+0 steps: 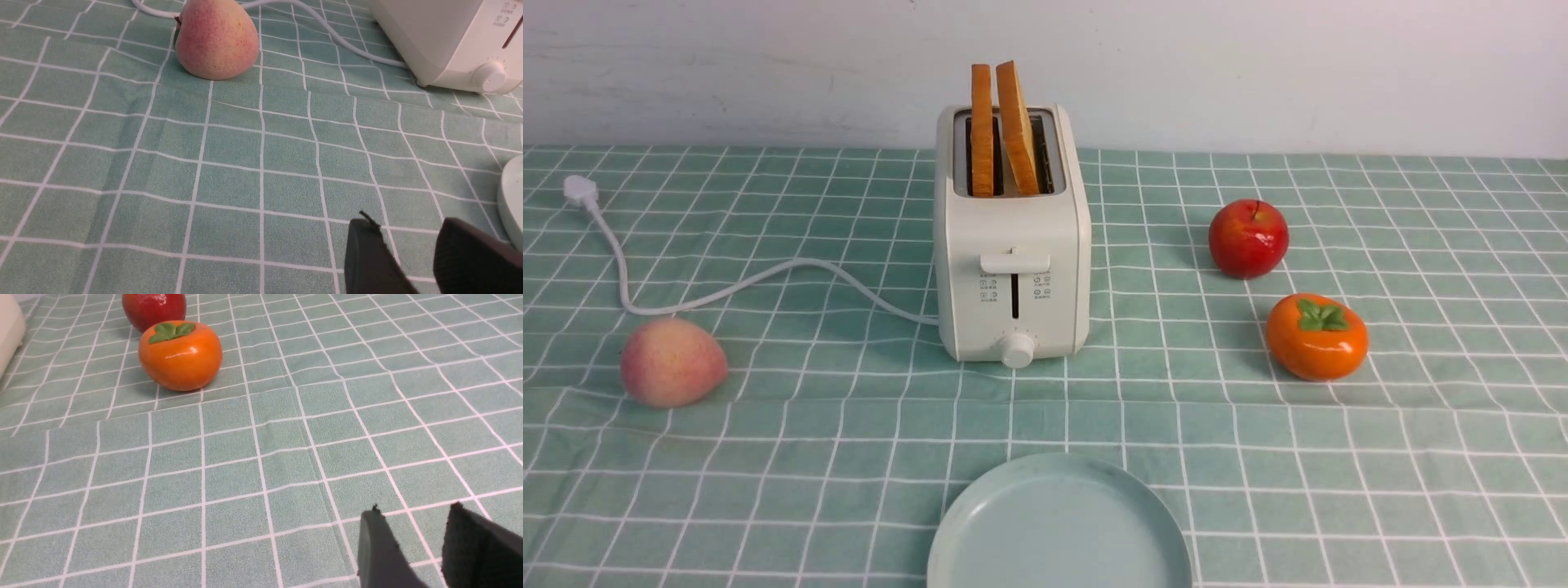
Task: Take toasted bread from bread machine on blue coffee table place on plate.
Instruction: 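Reach for a toast slice standing in the toaster with the left gripper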
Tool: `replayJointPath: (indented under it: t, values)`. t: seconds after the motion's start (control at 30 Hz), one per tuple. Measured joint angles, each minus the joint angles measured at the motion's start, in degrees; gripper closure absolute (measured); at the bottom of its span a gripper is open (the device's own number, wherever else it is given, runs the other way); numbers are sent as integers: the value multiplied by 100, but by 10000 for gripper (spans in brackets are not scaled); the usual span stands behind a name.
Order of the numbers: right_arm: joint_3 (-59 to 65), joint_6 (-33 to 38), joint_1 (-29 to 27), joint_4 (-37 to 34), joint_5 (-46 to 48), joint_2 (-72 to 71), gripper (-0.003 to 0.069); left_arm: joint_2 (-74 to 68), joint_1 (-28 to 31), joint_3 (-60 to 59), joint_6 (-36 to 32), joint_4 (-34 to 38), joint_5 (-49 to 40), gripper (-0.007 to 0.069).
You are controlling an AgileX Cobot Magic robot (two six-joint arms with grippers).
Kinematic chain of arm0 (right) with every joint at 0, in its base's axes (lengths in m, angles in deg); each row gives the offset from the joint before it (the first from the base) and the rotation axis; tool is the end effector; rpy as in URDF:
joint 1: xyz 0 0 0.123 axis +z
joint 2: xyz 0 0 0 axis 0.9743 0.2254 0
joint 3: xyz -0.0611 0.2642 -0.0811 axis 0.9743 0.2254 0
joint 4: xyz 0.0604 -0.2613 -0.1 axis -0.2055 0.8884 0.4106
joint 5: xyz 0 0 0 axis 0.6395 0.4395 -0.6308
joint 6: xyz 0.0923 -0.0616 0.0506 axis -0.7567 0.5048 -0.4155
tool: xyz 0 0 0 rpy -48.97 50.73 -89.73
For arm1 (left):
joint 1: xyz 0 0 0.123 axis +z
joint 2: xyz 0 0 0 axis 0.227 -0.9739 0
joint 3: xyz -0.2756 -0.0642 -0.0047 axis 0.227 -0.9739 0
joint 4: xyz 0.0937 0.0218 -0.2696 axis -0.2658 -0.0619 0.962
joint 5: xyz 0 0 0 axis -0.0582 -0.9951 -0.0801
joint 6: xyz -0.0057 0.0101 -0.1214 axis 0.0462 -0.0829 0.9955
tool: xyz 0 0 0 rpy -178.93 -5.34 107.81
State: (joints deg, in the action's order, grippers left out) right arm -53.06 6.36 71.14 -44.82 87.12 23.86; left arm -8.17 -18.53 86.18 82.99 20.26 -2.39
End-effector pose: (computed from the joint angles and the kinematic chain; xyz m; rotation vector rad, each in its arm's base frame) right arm 0.1176 -0.0111 0.1646 0.2030 1.8710 0.0189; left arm 0.1190 -0.0137 0.1617 -0.1763 1.8623 -0.2894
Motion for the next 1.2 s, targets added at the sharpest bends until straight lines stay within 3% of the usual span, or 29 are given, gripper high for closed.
replayJointPath:
  t: [0.23, 0.5, 0.7, 0.77, 0.87, 0.9, 0.93, 1.1, 1.17, 1.2]
  values:
    - [0, 0, 0, 0, 0, 0, 419, 0, 0, 0, 118, 74, 332, 386]
    - [0, 0, 0, 52, -26, 0, 419, 0, 0, 0, 1051, 1622, 1916, 386]
    - [11, 0, 0, 259, -92, 0, 419, 0, 0, 0, 1298, 2346, 2905, 396]
    - [17, 0, 0, 222, -146, 0, 419, 0, 0, 0, 1328, 2479, 3331, 414]
    - [71, -61, 0, -570, -574, 0, 419, 0, 0, 86, 1355, 2629, 4237, 530]
    - [76, -74, 0, -570, -610, 0, 419, 0, 0, 107, 1355, 2634, 4264, 540]
    - [76, -156, 0, -1146, -917, 0, 419, 0, 0, 402, 1355, 2641, 4232, 622]
    - [76, -265, 0, -1968, -1618, 0, 419, -239, 0, 1570, 1276, 2544, 2965, 638]
    - [76, -278, 0, -2261, -1895, 0, 419, -893, 0, 2477, 968, 2278, 1514, 638]
    - [76, -278, 0, -2277, -1910, 0, 419, -962, 0, 2547, 968, 2253, 1403, 638]
